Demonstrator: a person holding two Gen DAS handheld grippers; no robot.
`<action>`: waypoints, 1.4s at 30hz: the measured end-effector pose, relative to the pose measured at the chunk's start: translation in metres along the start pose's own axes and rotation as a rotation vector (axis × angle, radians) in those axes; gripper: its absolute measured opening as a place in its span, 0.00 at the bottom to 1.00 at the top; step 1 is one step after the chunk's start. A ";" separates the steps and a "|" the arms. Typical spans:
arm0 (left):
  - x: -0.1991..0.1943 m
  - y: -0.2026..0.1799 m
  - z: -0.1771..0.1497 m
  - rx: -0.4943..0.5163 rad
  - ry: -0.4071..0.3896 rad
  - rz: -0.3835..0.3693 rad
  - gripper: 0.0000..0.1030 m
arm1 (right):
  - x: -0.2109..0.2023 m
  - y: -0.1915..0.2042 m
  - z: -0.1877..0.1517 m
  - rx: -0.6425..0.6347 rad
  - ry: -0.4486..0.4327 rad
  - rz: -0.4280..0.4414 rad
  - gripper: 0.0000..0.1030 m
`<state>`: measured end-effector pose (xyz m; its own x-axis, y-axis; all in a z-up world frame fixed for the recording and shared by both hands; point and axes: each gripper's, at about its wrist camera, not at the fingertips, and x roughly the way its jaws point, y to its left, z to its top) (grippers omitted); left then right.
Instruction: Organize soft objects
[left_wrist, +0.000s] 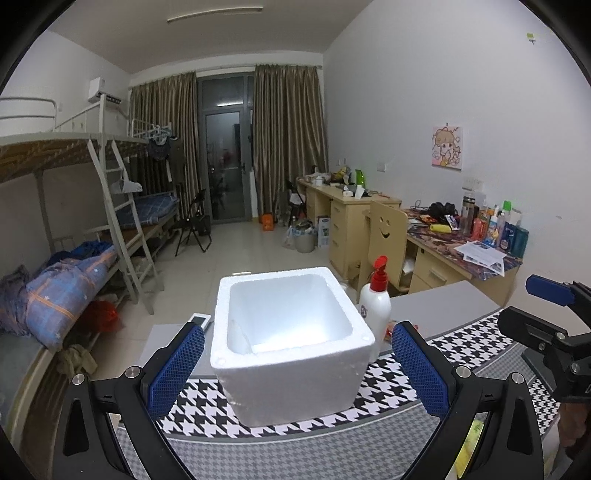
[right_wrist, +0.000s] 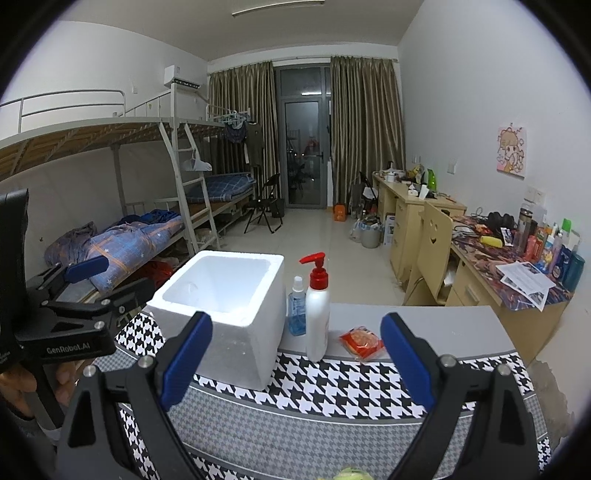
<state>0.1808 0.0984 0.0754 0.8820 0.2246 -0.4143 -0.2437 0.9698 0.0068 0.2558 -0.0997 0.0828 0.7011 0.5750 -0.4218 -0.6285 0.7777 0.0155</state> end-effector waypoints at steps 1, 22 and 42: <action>-0.002 0.000 -0.001 -0.003 -0.003 -0.005 0.99 | -0.002 0.000 -0.001 -0.001 -0.001 -0.002 0.92; -0.048 -0.014 -0.024 0.002 -0.046 -0.066 0.99 | -0.037 -0.003 -0.020 0.036 -0.029 -0.016 0.92; -0.079 -0.025 -0.046 -0.005 -0.107 -0.114 0.99 | -0.067 0.004 -0.043 0.028 -0.065 -0.031 0.92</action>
<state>0.0985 0.0518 0.0666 0.9421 0.1219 -0.3125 -0.1411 0.9892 -0.0394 0.1915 -0.1459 0.0719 0.7411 0.5653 -0.3623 -0.5971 0.8016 0.0294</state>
